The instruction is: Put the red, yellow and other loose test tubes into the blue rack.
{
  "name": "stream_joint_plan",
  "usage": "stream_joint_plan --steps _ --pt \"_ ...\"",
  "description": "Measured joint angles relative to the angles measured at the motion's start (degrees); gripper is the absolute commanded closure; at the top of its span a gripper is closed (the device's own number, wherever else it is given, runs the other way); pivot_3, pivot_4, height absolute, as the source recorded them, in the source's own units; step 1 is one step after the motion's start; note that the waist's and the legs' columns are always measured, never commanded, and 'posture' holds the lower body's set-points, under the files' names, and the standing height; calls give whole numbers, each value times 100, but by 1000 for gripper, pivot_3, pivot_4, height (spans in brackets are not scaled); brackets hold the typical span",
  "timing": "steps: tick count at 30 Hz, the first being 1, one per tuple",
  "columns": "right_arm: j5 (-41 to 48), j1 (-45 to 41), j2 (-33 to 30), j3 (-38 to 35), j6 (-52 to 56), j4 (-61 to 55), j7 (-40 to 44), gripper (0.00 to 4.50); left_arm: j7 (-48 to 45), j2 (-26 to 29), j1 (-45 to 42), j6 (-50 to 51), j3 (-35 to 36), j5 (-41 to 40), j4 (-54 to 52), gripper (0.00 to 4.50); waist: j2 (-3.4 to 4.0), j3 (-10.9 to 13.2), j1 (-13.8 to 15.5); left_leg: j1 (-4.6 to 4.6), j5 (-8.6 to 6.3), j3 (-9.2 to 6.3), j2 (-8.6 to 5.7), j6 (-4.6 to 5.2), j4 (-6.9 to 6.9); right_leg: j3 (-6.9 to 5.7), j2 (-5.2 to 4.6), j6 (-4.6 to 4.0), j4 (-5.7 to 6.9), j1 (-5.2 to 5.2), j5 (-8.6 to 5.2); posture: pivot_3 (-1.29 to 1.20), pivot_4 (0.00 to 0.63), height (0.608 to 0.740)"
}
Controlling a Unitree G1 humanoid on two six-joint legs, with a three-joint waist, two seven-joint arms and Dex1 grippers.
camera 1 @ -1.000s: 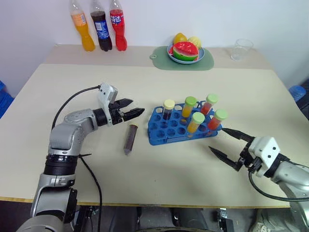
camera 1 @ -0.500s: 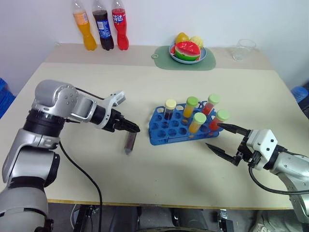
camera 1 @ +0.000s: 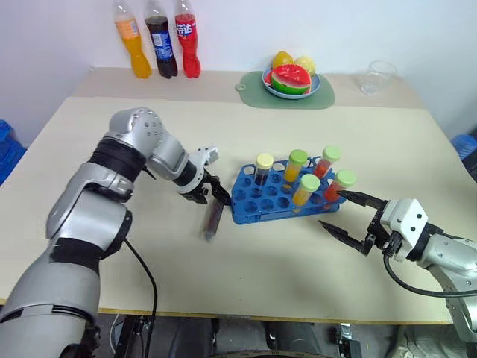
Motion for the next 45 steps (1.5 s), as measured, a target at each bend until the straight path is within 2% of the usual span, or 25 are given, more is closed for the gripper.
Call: stream_joint_plan --steps 4,5,11,14,17,21,23,25,27,30,33,40,45 --pt "0 161 5 -25 32 -99 -54 652 282 -195 3 0 196 -9 99 3668 0 0 36 -3 3 2 -2 -5 0 0 -3 1 -2 -1 0 0 150 740" --pt "0 197 6 -37 33 -122 -64 652 335 -208 4 0 242 -9 126 3759 0 0 36 -3 3 1 -3 -5 0 -1 -3 1 -2 -1 1 0 150 740" --pt "-2 265 14 -60 38 -159 -144 652 462 -136 40 0 325 -85 106 3759 -2 1 23 -3 10 -1 -3 -17 -1 -2 -3 0 0 -3 0 0 150 740" --pt "-8 232 25 -55 35 -156 -175 652 336 298 259 -1 293 -297 -317 3759 -2 2 -54 -8 14 -4 -1 -25 -7 -2 -3 2 8 -14 1 0 150 740" --pt "-17 188 48 -39 27 -140 -206 652 -104 796 734 -54 659 -313 -1300 3759 -2 3 -101 -14 20 -10 1 -36 -11 -2 -4 17 13 -24 9 0 150 740" --pt "-41 90 92 -7 5 -90 -240 652 -2145 1435 2067 -1427 1354 145 -3573 3759 0 3 -88 -18 41 8 -1 -74 -14 -3 -13 -1 13 -29 0 0 150 740" --pt "-47 121 147 -24 -7 -86 -293 652 -3406 1722 2596 -2165 1553 377 -4096 3759 0 3 -88 -18 41 11 -1 -74 -13 -4 -13 -3 13 -29 -1 0 150 740" --pt "-50 159 242 -22 -7 -75 -368 652 -4554 1917 2878 -3100 1543 1010 -4404 3759 1 2 -40 -16 33 8 -5 -60 -12 -8 -14 -7 3 -19 -3 0 150 740" --pt "-55 248 351 -28 -11 -75 -470 652 -5123 1641 3059 -4223 1638 1635 -4425 3759 5 0 45 -15 26 8 -6 -46 -6 -8 -16 -8 -12 -9 -2 0 150 740" --pt "-69 439 575 -67 -15 -96 -682 652 -5465 807 3433 -6030 1791 2511 -4303 3759 4 -1 101 -19 19 8 -16 -35 1 -8 -28 -9 -21 -1 -2 0 150 740" --pt "-111 702 720 -215 -28 -149 -876 652 -5675 237 3497 -7095 1841 3069 -3969 3759 3 0 71 -22 15 10 -19 -26 3 -6 -30 -7 -23 -2 -1 0 150 740" --pt "-280 1514 1183 -475 -126 -510 -1310 652 -7105 -745 2974 -7915 2026 3114 -2879 3759 5 -2 17 -16 13 6 -20 -21 2 -6 -25 -3 -17 -2 -1 0 150 740" --pt "-373 1821 1325 -568 -263 -618 -1474 652 -7847 -989 2866 -8125 2005 3342 -2405 3759 6 -2 15 -16 12 -1 -18 -20 1 -8 -21 -2 -13 -2 -2 0 150 740"
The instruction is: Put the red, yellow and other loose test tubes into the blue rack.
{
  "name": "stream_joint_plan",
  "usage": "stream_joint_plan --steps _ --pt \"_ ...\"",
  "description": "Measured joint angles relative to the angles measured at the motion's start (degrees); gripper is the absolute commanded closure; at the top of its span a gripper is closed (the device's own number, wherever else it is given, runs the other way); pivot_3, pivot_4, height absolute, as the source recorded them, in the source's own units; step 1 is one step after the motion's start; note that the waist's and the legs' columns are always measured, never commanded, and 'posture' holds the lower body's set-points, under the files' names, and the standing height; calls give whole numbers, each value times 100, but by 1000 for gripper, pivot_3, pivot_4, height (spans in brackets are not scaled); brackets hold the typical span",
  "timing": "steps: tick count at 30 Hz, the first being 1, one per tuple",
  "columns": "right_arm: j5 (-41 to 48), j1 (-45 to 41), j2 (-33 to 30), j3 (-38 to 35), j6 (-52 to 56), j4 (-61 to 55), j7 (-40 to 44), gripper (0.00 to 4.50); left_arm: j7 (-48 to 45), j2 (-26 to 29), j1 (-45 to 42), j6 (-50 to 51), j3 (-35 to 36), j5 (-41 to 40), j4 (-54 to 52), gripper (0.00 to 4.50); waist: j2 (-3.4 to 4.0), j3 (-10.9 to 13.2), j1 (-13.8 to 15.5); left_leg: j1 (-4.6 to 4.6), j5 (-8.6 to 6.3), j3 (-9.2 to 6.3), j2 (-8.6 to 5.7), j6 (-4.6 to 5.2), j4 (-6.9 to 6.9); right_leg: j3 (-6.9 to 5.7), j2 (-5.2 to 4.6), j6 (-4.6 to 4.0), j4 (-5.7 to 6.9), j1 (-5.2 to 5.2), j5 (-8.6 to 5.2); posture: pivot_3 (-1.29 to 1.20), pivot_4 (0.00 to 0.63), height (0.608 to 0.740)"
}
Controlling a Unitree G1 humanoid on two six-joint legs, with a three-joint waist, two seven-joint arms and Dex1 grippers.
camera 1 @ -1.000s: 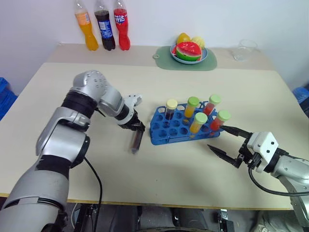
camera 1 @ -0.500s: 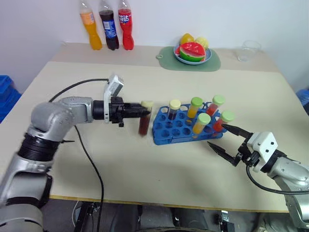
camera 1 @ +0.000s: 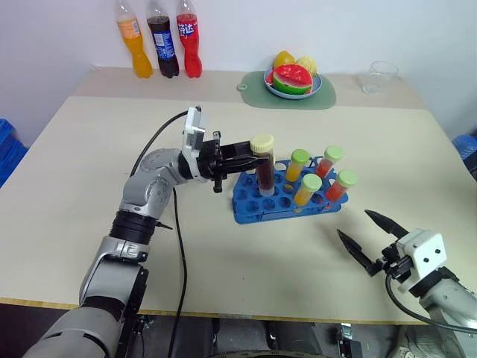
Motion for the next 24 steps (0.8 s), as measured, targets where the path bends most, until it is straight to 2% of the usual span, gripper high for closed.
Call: stream_joint_plan --steps 9,18,24 --pt "-83 650 316 -95 -211 -182 -88 652 -477 -335 4 -927 -123 875 627 3759 -1 1 32 -2 -3 0 0 4 0 0 -2 -1 -4 0 -1 0 150 740" --pt "-68 676 312 -124 -216 -373 -83 652 -312 -688 -123 -1521 -141 1409 1182 3759 -2 0 32 -1 -4 -3 2 6 1 0 -2 -2 -4 1 -1 0 150 740" --pt "153 679 145 -122 -217 -547 209 652 -92 -752 -190 -1900 -101 1608 1400 3759 -2 -3 33 1 -5 -3 2 9 0 -1 -2 -2 -4 3 -1 0 150 740"
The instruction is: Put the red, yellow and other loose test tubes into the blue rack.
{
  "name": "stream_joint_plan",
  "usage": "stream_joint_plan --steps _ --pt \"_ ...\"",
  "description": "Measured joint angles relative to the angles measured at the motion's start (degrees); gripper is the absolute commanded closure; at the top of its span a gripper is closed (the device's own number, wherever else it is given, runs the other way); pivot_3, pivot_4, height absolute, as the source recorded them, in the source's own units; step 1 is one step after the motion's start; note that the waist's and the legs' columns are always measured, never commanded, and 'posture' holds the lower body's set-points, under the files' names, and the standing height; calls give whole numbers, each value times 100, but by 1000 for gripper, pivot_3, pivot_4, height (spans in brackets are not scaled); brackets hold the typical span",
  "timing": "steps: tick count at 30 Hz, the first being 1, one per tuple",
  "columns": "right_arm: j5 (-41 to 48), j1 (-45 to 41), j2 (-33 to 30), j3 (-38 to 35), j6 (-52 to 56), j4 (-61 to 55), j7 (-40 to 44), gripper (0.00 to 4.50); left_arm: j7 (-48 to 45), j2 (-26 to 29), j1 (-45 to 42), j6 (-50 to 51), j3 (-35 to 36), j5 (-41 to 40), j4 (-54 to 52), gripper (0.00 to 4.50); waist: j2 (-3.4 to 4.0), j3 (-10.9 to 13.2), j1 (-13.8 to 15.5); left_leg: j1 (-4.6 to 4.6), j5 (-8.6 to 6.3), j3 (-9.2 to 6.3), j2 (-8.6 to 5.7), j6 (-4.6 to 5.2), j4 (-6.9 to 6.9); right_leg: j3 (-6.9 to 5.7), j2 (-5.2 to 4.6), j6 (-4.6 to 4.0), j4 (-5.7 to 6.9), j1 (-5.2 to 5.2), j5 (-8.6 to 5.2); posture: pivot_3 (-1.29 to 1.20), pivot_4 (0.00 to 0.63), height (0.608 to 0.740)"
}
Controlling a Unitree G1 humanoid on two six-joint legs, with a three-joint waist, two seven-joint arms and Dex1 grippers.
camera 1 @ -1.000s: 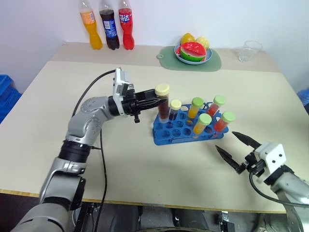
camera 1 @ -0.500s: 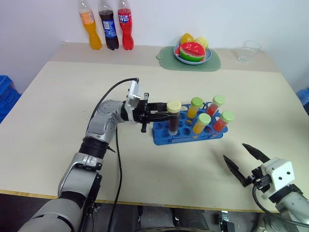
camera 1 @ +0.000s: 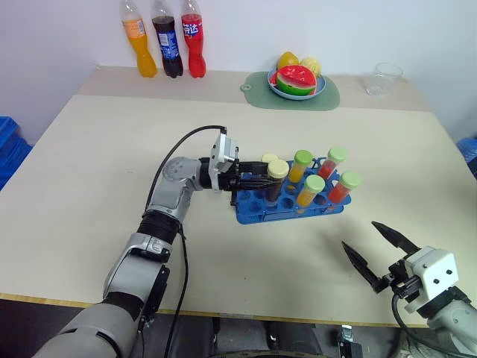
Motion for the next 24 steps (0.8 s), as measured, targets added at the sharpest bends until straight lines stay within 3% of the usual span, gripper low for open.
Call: stream_joint_plan --steps 24 --pt "142 -118 -95 7 43 -67 276 652 -314 112 340 397 -170 189 -283 3759 0 -2 -5 0 -2 -2 2 3 0 -1 2 0 1 -2 0 0 150 740"
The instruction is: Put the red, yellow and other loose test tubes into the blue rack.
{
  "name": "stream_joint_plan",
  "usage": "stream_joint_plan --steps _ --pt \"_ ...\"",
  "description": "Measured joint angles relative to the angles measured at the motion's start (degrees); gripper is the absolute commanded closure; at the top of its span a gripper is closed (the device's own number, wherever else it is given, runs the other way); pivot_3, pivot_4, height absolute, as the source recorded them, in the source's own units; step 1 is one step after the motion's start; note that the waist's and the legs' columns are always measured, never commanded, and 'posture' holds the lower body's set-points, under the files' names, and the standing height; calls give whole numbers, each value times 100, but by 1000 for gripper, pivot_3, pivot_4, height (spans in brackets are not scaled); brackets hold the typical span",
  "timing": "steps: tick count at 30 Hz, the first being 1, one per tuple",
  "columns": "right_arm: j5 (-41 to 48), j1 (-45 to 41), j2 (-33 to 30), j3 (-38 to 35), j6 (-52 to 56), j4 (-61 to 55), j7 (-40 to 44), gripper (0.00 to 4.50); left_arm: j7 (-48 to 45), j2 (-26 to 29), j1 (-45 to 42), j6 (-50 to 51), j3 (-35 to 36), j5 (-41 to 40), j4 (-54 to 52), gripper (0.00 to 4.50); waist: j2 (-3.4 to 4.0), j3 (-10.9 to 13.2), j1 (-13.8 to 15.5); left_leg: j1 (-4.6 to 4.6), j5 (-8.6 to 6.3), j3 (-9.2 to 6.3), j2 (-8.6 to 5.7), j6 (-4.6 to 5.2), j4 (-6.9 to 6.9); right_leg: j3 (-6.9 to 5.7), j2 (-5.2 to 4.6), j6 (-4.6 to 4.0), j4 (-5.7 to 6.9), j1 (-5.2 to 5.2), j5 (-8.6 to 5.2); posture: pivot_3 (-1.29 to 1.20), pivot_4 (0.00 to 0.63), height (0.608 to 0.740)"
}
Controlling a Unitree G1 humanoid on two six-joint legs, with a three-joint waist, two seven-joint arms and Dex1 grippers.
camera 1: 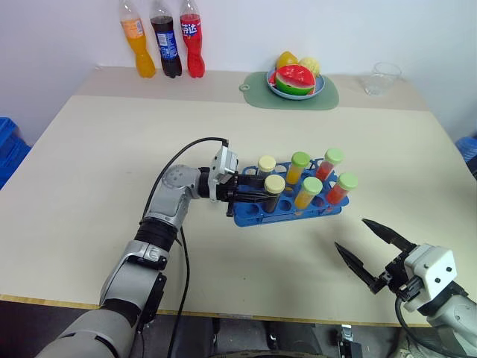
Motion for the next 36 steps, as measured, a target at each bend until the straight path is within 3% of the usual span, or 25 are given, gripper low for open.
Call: stream_joint_plan --steps 4,10,16,22,31,36 --pt "32 -38 -9 14 0 0 42 652 95 -12 0 253 6 -16 -4 3759 0 0 1 0 0 -3 0 0 0 0 0 0 0 0 0 0 150 740" --pt "38 -161 -73 23 10 4 103 652 240 -45 18 479 160 -163 -105 855 0 0 4 0 0 -5 0 1 0 0 0 0 0 0 0 0 150 740" --pt "117 -254 -92 33 24 6 176 652 676 -13 212 489 387 -263 -700 855 0 0 5 0 0 -8 1 1 0 1 -1 1 1 1 0 0 150 740" --pt "305 -310 -150 36 85 6 325 652 1198 380 418 857 995 -559 -1018 855 1 -1 -2 4 0 -11 4 1 0 0 0 1 5 1 1 0 150 740" --pt "546 -342 -256 -75 205 194 504 652 1483 1492 1606 959 1018 -168 -1693 855 1 0 7 4 -1 -6 8 0 -1 1 -5 1 5 1 1 0 150 740" --pt "595 149 -177 -505 201 633 543 652 1436 2146 2413 1166 1250 -289 -2316 855 3 -1 9 7 -2 -4 29 0 -5 -1 -7 -1 5 0 0 0 150 740"
